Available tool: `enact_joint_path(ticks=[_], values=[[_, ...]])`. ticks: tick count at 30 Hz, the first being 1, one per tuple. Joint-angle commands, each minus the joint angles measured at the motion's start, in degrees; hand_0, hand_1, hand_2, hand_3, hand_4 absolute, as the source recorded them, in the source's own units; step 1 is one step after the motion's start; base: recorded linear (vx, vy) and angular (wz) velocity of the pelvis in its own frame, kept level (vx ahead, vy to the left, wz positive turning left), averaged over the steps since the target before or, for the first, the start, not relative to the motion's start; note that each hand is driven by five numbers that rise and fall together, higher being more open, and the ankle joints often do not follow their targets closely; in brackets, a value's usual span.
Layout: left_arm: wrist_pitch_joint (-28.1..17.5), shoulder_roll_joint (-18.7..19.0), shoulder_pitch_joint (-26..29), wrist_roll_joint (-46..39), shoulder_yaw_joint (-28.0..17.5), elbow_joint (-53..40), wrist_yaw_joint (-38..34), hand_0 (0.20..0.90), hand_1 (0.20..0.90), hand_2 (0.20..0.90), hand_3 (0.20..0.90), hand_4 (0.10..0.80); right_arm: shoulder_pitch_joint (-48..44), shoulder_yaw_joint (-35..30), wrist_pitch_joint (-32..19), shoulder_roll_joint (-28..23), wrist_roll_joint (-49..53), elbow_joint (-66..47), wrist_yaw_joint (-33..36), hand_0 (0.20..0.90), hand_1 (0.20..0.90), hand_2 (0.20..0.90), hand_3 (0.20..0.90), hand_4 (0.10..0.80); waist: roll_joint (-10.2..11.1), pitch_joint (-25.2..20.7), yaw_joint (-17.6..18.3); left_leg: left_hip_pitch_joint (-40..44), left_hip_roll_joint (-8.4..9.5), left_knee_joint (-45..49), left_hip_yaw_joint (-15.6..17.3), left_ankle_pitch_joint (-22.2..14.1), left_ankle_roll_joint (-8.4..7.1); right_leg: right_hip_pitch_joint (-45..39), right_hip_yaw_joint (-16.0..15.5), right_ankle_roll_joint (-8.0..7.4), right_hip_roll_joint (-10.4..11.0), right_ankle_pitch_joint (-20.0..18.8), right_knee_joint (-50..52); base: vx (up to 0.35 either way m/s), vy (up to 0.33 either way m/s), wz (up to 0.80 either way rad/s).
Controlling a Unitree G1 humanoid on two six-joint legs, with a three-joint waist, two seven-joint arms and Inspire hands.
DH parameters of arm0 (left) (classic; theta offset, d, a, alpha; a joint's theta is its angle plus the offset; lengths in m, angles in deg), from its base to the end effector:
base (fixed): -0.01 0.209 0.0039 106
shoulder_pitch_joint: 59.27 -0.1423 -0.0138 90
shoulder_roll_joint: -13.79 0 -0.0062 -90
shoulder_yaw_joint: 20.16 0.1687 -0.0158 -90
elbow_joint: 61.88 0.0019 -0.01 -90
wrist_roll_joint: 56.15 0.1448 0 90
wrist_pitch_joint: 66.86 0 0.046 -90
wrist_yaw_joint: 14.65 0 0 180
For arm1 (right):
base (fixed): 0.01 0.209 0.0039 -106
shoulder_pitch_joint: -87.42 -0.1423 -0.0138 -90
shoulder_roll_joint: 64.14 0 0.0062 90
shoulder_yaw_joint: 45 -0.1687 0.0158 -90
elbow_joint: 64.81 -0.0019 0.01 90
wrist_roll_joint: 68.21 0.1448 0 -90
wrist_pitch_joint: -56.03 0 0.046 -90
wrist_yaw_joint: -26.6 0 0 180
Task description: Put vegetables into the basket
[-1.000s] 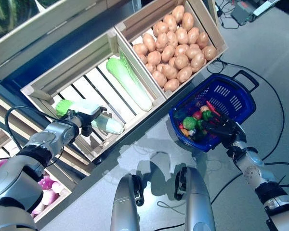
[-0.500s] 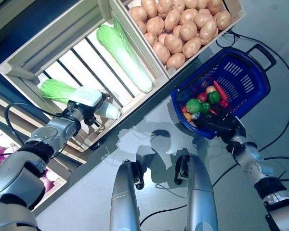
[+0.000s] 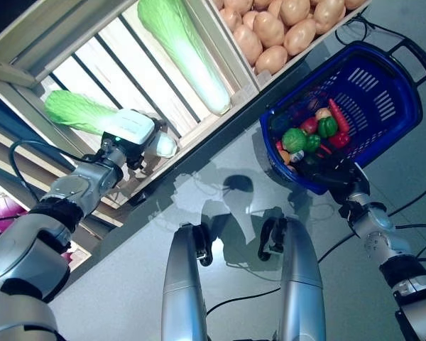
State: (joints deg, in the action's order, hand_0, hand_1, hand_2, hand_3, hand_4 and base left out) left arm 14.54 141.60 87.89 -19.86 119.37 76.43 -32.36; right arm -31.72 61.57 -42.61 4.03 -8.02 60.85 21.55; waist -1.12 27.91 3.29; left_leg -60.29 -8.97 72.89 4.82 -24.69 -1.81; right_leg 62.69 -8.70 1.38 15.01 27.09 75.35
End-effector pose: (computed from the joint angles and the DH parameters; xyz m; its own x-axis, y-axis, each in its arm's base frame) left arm 0.3239 0.2728 0.1821 0.9790 -0.1573 0.1295 -0.1757 -0.3299 0.9275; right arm 0.2870 -0.2568 0.1004 0.9999 -0.0076 0.0072 0.0052 0.9583 0.2856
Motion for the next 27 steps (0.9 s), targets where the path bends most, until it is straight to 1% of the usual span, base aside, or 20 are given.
enact_joint_path(ticks=[1, 6, 11, 12, 14, 19, 22, 26, 27], values=[[2.88, 0.68, 0.71, 0.91, 2.20, 4.98, 3.35, 0.900, 0.900, 0.900, 0.900, 0.800, -2.77, -4.01, -7.78, -3.12, 4.28, -3.23, 0.59, 0.900, 0.900, 0.900, 0.900, 0.800, 0.45, -0.95, -0.09, -2.35, -0.03, -1.97, 1.97, -0.75, 3.42, 0.40, -0.11, -0.07, 2.18, -4.35, -3.99, -0.010, -0.015, 0.04], [4.29, 0.41, -0.09, 0.78, 2.17, 5.76, 4.29, 0.900, 0.900, 0.900, 0.900, 0.800, -2.70, -5.12, -8.37, -3.16, 4.19, -3.76, 1.79, 0.900, 0.900, 0.900, 0.900, 0.800, 0.67, -0.35, -0.46, -6.00, 0.05, 1.05, 1.25, -1.52, 3.62, 3.67, -0.25, -0.07, 2.82, -3.94, -1.75, -0.003, -0.011, 0.05], [6.46, 0.36, -1.40, 0.41, 1.03, 5.73, 2.55, 0.900, 0.900, 0.900, 0.900, 0.800, -2.50, -5.82, -8.97, -3.38, 4.26, -5.30, 3.02, 0.900, 0.900, 0.900, 0.900, 0.800, 0.97, -0.27, -0.63, -10.30, 0.12, 4.19, 0.54, -1.98, 3.76, 7.72, 0.03, 0.00, 3.09, -3.60, 0.91, -0.017, -0.007, 0.07], [6.38, 0.45, -1.36, 0.52, 0.95, 5.65, 1.90, 0.300, 0.300, 0.300, 0.300, 0.400, -2.53, -6.01, -8.92, -3.50, 4.44, -5.51, 3.01, 0.900, 0.900, 0.900, 0.900, 0.800, 0.99, -0.31, -0.65, -10.87, 0.10, 4.70, 0.45, -2.12, 3.79, 8.25, 0.08, 0.01, 3.18, -3.48, 1.34, -0.025, -0.016, 0.04], [6.54, 0.79, -1.20, 0.31, 0.55, 5.27, 0.91, 0.300, 0.300, 0.300, 0.300, 0.400, -2.58, -6.55, -9.03, -3.74, 4.59, -5.78, 2.87, 0.900, 0.900, 0.900, 0.900, 0.800, 0.97, -0.39, -0.72, -11.74, 0.10, 5.29, 0.35, -2.27, 3.77, 8.99, 0.07, 0.01, 3.31, -3.26, 1.89, -0.026, -0.019, 0.04], [5.35, 1.48, -0.61, 1.00, 0.08, 4.98, -3.03, 0.300, 0.300, 0.300, 0.300, 0.400, -2.58, -7.65, -9.51, -4.19, 5.35, -5.79, 2.06, 0.900, 0.900, 0.900, 0.900, 0.800, 0.85, -0.68, -0.73, -12.48, 0.02, 5.98, 0.34, -2.44, 3.75, 9.62, -0.01, 0.13, 3.63, -2.97, 2.52, -0.010, -0.008, 0.02], [4.51, 1.83, -0.72, 1.94, -0.34, 4.92, -5.68, 0.300, 0.300, 0.300, 0.300, 0.400, -2.83, -8.23, -9.68, -3.99, 5.15, -5.50, 1.93, 0.900, 0.900, 0.900, 0.900, 0.800, 0.67, -0.96, -0.82, -12.40, -0.06, 6.06, 0.41, -2.45, 3.64, 9.53, -0.05, 0.19, 3.83, -2.87, 2.60, 0.000, 0.000, 0.00], [4.50, 2.06, -0.92, 1.94, -0.83, 4.33, -6.82, 0.300, 0.300, 0.300, 0.300, 0.400, -3.10, -8.35, -9.54, -3.84, 5.12, -5.29, 2.05, 0.900, 0.900, 0.900, 0.900, 0.800, 0.44, -1.25, -0.80, -11.73, -0.41, 5.83, 0.68, -2.30, 3.58, 8.96, -0.07, 0.28, 3.83, -2.87, 2.49, 0.000, 0.000, 0.00], [3.62, 2.12, -1.38, 1.80, -1.41, 4.12, -7.51, 0.300, 0.300, 0.300, 0.300, 0.400, -2.97, -8.45, -9.29, -3.74, 5.31, -5.33, 1.98, 0.900, 0.900, 0.900, 0.900, 0.800, 0.33, -1.49, -0.81, -10.80, -0.57, 5.20, 0.96, -2.22, 3.59, 8.16, -0.05, 0.34, 3.74, -2.91, 1.97, 0.000, 0.000, 0.00]])
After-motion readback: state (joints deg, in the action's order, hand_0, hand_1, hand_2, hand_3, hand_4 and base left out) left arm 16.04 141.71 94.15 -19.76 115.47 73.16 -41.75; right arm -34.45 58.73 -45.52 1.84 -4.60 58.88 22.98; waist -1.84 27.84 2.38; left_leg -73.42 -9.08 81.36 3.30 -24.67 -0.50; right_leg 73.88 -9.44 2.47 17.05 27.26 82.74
